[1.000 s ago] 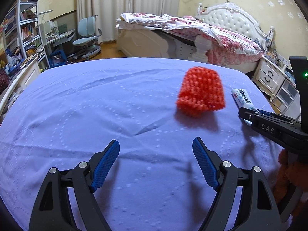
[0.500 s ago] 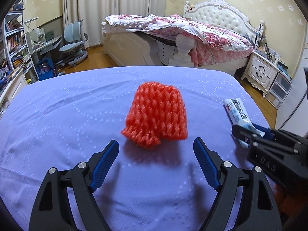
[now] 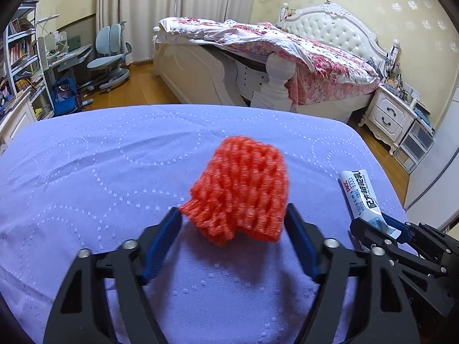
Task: Collect trash
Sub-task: 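Grasp the red mesh net with the left tool while the right tool grasps the white tube, then carry the net and tube over the black bin and open both tools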
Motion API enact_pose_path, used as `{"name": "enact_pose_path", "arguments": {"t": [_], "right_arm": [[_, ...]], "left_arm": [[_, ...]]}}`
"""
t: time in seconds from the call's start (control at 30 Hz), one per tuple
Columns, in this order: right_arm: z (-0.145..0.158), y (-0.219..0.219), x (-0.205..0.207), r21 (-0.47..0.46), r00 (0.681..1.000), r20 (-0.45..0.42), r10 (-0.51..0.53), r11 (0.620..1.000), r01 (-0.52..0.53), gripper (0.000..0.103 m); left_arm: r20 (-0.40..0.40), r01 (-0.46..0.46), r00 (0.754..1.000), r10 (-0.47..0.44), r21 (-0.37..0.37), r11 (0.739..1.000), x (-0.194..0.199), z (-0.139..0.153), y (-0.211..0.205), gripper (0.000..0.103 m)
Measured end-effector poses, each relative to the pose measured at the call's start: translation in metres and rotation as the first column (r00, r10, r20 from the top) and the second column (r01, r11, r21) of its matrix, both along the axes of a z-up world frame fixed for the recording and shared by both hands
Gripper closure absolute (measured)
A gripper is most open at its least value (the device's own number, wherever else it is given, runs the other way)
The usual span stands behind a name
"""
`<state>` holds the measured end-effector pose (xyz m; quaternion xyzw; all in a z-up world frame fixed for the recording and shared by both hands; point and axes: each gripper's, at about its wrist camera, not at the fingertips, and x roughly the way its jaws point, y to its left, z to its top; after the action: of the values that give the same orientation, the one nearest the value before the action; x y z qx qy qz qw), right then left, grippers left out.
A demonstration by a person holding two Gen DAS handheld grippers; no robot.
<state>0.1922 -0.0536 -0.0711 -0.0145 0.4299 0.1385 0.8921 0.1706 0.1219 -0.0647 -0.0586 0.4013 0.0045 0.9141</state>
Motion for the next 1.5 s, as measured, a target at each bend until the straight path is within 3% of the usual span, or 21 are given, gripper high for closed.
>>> {"name": "enact_pose_path", "arguments": {"t": [0.1,0.33,1.5], "right_arm": [[0.0,0.0,0.0,-0.001,1.0,0.0,0.0,1.0,0.0,0.071],[0.0,0.0,-0.004,0.008,1.0,0.002,-0.002,1.0,0.002,0.071],[0.008,-0.039,-0.133,0.034,0.999,0.041,0.007,0.999,-0.009,0.071]], "left_arm": [[-0.02,0.009,1.0,-0.01,-0.018,1.0,0.002,-0.002,0.001,0.058],[-0.004,0.016,1.0,-0.016,-0.024,1.0,-0.006,0.0,0.001,0.068],[0.075,0.043,0.996,-0.044,0.015,0.999,-0.115,0.022,-0.039,0.07]]}}
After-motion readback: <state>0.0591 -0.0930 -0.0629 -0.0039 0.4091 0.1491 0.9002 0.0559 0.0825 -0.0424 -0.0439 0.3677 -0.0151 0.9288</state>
